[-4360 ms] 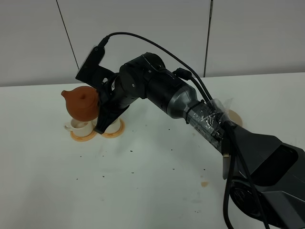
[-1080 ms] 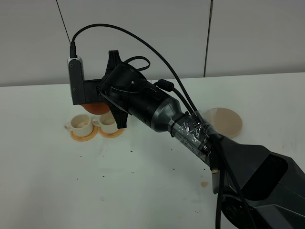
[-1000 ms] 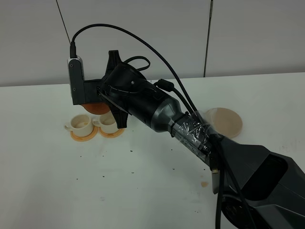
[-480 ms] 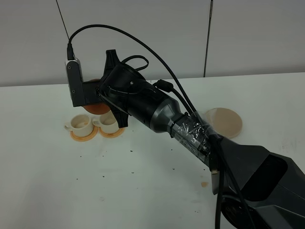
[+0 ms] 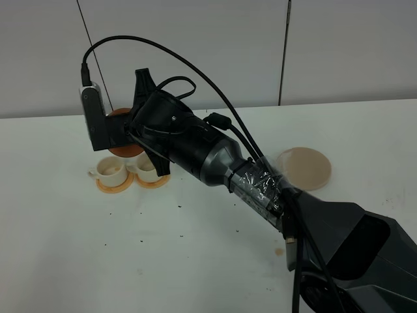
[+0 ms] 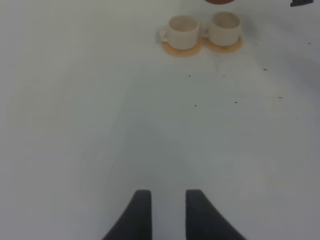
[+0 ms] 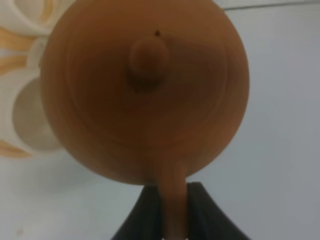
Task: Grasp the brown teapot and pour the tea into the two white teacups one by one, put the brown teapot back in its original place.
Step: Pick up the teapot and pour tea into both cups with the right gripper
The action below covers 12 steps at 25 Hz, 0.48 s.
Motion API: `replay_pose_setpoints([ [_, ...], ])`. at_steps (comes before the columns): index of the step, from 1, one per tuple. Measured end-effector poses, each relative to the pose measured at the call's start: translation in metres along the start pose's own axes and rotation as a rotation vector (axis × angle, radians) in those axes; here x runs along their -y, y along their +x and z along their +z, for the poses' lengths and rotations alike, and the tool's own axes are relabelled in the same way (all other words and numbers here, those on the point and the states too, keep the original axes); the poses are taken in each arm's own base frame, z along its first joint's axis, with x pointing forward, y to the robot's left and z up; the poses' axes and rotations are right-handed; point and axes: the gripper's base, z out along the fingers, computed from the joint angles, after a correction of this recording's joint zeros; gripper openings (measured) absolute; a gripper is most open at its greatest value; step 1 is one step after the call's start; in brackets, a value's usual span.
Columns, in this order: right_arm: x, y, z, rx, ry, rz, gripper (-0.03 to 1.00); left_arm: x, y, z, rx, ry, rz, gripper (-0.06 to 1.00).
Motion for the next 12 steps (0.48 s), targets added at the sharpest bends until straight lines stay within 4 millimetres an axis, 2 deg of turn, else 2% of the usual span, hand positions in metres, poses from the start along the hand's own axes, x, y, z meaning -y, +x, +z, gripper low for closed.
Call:
replay_pose_setpoints([
  [12,0.0001,-0.0037,-0.001,0.013,0.011,-0.054,0.1,0.0,0.0,0.0,0.0,0.0,0.0,0.24],
])
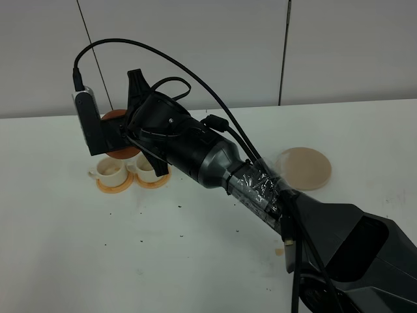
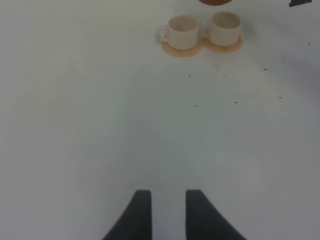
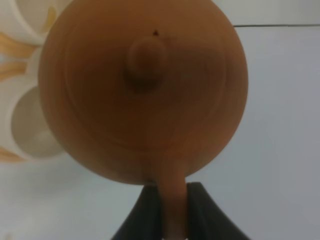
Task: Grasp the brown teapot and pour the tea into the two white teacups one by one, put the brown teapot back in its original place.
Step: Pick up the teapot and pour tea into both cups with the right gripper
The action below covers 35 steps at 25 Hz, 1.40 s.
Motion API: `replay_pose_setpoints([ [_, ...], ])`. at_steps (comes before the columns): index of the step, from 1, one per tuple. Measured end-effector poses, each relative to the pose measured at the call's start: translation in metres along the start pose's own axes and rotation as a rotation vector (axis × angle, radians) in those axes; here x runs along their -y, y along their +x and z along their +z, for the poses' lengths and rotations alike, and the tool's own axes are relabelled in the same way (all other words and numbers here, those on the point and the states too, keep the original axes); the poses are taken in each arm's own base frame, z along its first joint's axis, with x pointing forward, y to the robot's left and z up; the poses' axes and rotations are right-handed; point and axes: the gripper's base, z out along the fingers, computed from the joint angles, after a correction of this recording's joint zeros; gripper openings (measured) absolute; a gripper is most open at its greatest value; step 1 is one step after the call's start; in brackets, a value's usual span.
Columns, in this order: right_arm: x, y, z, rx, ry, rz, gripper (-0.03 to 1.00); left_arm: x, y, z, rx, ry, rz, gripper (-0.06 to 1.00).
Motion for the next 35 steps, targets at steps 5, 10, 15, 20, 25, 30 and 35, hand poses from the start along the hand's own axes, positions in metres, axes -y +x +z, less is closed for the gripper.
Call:
replay_pose_setpoints([
  [5,0.0,-0.001,0.0,0.004,0.005,-0.01,0.1,0.0,0.0,0.0,0.0,0.0,0.0,0.24],
  [10,0.001,-0.001,0.0,0.006,0.007,-0.041,0.1,0.0,0.0,0.0,0.0,0.0,0.0,0.24],
  [15,0.002,-0.002,0.0,0.015,0.022,-0.055,0.1,0.0,0.0,0.0,0.0,0.0,0.0,0.24],
  [20,0.003,-0.002,0.0,0.02,0.034,-0.059,0.1,0.0,0.0,0.0,0.0,0.0,0.0,0.24],
  [25,0.004,0.0,0.001,-0.009,0.053,-0.073,0.1,0.0,0.0,0.0,0.0,0.0,0.0,0.24],
  [30,-0.005,0.002,0.011,-0.049,0.048,-0.055,0.1,0.0,0.0,0.0,0.0,0.0,0.0,0.24],
  [35,-0.012,0.002,0.018,-0.056,0.033,-0.055,0.1,0.0,0.0,0.0,0.0,0.0,0.0,0.24],
])
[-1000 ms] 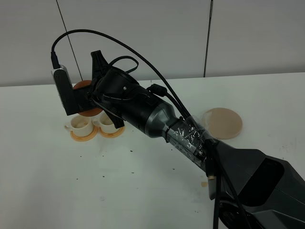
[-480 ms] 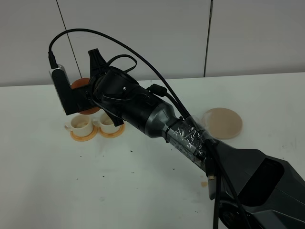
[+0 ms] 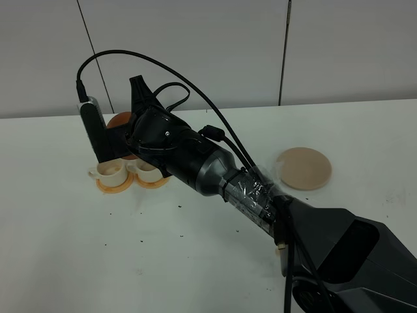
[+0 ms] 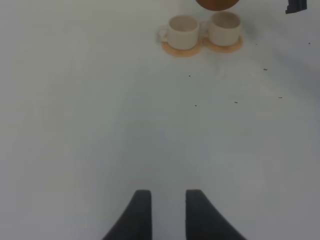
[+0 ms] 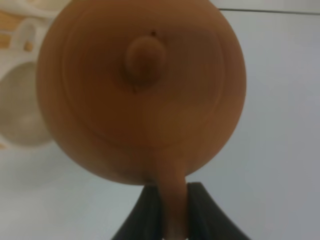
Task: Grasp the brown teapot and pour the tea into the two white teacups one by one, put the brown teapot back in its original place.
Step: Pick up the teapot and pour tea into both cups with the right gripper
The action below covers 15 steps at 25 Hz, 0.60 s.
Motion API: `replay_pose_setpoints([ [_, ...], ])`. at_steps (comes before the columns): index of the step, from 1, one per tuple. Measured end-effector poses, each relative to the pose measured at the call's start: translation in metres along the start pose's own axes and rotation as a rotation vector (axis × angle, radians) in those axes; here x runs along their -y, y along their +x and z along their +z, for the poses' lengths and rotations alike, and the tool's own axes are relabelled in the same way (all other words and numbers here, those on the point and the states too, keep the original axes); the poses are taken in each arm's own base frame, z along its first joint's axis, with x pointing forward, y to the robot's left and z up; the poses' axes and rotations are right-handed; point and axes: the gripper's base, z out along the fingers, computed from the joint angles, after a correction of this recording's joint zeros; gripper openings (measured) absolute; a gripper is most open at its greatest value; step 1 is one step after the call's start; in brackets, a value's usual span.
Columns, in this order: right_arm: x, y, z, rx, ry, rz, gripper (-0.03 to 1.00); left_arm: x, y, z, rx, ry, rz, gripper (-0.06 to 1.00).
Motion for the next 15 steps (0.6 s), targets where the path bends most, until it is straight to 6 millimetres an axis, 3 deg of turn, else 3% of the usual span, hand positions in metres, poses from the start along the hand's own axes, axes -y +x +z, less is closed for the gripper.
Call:
replay_pose_setpoints([
  [15,-0.005,0.016,0.014,-0.061,0.006,-0.027,0.1,0.0,0.0,0.0,0.0,0.0,0.0,0.24],
])
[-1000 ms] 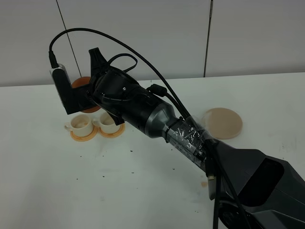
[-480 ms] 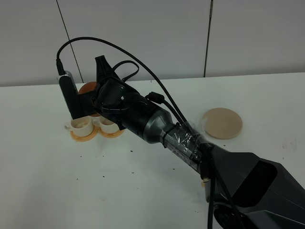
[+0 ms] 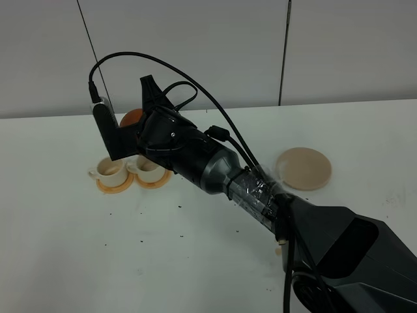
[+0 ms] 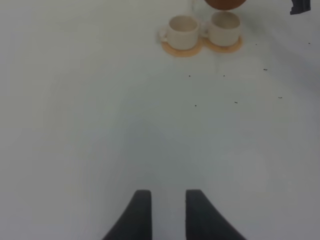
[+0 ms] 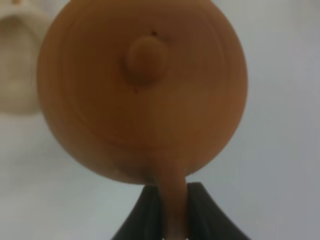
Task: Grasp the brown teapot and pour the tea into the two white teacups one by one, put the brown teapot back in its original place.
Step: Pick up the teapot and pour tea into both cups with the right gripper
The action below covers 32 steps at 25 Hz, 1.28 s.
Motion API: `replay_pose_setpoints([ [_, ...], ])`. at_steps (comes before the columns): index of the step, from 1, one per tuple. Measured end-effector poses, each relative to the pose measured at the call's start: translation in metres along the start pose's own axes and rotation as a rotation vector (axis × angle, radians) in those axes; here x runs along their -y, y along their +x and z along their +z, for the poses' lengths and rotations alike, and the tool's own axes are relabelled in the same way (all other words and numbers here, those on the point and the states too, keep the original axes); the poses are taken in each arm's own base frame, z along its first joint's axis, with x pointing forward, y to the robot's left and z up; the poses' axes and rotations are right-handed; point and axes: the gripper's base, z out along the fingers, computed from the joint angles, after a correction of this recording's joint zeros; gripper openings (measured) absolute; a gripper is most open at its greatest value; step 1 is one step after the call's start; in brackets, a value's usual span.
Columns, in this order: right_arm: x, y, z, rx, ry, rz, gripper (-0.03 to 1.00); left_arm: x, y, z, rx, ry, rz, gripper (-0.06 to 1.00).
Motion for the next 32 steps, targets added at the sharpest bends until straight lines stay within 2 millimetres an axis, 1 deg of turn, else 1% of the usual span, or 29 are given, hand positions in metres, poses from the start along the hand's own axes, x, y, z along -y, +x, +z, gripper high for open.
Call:
replay_pose_setpoints([
  [12,0.0002,0.0026,0.0007,-0.013,0.0,-0.006,0.1,0.0,0.0,0.0,0.0,0.0,0.0,0.24],
  [28,-0.0008,-0.0029,-0.0018,-0.007,-0.001,-0.056,0.1,0.0,0.0,0.0,0.0,0.0,-0.004,0.24],
  [32,-0.0045,-0.0065,-0.0002,-0.006,-0.005,-0.068,0.1,0.0,0.0,0.0,0.0,0.0,-0.004,0.24],
])
